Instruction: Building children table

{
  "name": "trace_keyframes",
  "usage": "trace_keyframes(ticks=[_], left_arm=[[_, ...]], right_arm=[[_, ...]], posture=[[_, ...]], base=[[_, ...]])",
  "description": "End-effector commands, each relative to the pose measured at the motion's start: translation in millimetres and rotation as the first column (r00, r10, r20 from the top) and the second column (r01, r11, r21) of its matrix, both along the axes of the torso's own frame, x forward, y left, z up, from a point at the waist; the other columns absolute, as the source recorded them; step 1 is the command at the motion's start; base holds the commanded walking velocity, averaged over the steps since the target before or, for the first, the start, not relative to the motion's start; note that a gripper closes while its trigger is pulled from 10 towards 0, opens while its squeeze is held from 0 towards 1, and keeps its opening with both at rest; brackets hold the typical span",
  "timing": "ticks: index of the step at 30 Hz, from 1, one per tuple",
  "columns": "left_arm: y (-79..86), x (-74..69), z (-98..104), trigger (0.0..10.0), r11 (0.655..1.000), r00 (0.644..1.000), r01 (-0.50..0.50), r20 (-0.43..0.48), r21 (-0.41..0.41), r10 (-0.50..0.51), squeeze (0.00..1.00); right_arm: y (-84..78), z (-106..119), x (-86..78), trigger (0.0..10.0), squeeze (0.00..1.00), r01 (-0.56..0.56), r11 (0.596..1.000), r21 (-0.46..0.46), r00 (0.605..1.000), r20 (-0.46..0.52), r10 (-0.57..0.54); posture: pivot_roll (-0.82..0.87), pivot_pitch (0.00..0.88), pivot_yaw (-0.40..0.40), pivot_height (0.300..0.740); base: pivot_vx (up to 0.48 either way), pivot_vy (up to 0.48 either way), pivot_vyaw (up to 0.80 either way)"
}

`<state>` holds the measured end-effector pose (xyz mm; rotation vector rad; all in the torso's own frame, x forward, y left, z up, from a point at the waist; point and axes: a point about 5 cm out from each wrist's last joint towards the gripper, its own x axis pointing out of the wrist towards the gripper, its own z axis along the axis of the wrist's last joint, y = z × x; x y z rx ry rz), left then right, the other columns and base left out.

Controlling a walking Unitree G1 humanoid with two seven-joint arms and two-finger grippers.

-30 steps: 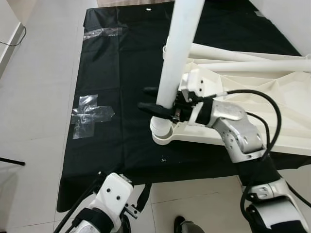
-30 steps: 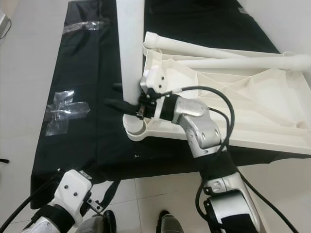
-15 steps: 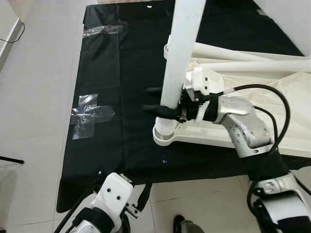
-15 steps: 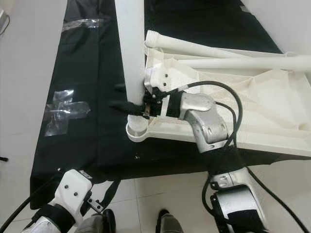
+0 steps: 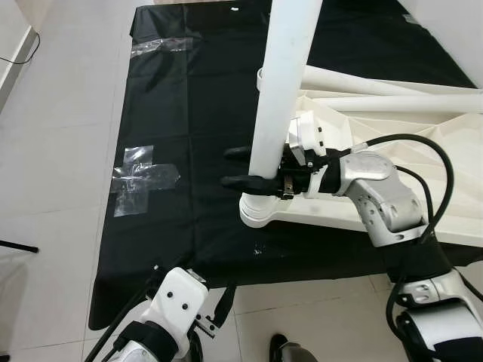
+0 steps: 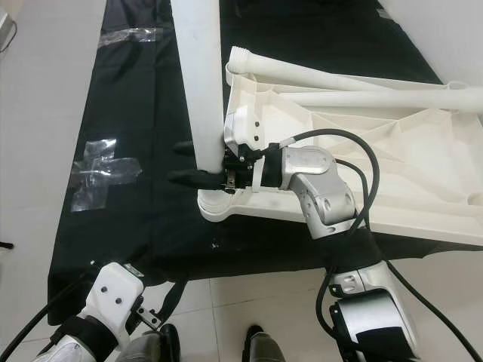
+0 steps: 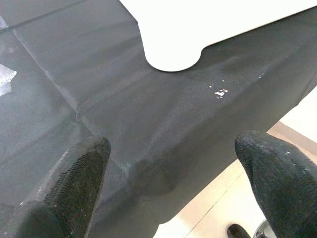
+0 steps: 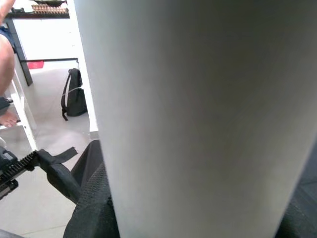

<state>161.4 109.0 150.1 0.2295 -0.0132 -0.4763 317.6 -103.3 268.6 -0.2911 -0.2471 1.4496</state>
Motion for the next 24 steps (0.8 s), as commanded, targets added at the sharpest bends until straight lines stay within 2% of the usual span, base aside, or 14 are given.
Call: trace_keyframes(ticks=[1, 9, 12, 17, 20, 24], left_arm=[[-0.2, -1.4, -7.1, 10.0, 1.000, 1.000, -0.003, -0.025, 0.009, 0.003, 0.00], [0.3, -1.6, -6.7, 10.0, 1.000, 1.000, -0.003, -0.024, 0.009, 0.003, 0.00], [0.9, -2.1, -6.1, 10.0, 1.000, 1.000, -0.003, -0.024, 0.011, 0.004, 0.00], [1.1, -2.3, -5.9, 10.0, 1.000, 1.000, -0.003, -0.024, 0.012, 0.004, 0.00], [2.0, -2.5, -5.5, 10.0, 1.000, 1.000, -0.004, -0.024, 0.015, 0.004, 0.00], [2.2, -2.1, -5.3, 10.0, 1.000, 1.000, -0.002, -0.024, 0.017, 0.002, 0.00]], right_arm=[[2.5, -19.9, -2.7, 10.0, 0.00, -0.057, 0.997, -0.049, 0.994, -0.097, 0.052], [6.8, -18.4, 1.5, 10.0, 0.00, -0.083, 0.995, -0.055, 0.993, -0.092, 0.077], [16.9, -12.6, 5.1, 10.0, 0.00, -0.094, 0.994, -0.060, 0.994, -0.054, 0.091], [20.9, -8.4, 8.2, 10.0, 0.00, -0.076, 0.995, -0.056, 0.997, -0.024, 0.075], [26.7, 3.0, 10.6, 10.0, 0.00, -0.057, 0.998, -0.027, 0.998, 0.022, 0.058], [29.1, 6.0, 7.9, 10.0, 0.00, -0.088, 0.996, -0.006, 0.996, 0.016, 0.088]], posture=[[0.02, 0.321, -0.027, 0.740], [0.02, 0.326, -0.024, 0.740], [0.03, 0.330, -0.021, 0.740], [0.03, 0.330, -0.021, 0.740], [0.03, 0.333, -0.016, 0.740], [0.03, 0.333, -0.014, 0.740]], base=[[0.000, 0.000, 0.00], [0.000, 0.000, 0.00], [0.000, 0.000, 0.00], [0.000, 0.000, 0.00], [0.000, 0.000, 0.00], [0.000, 0.000, 0.00]])
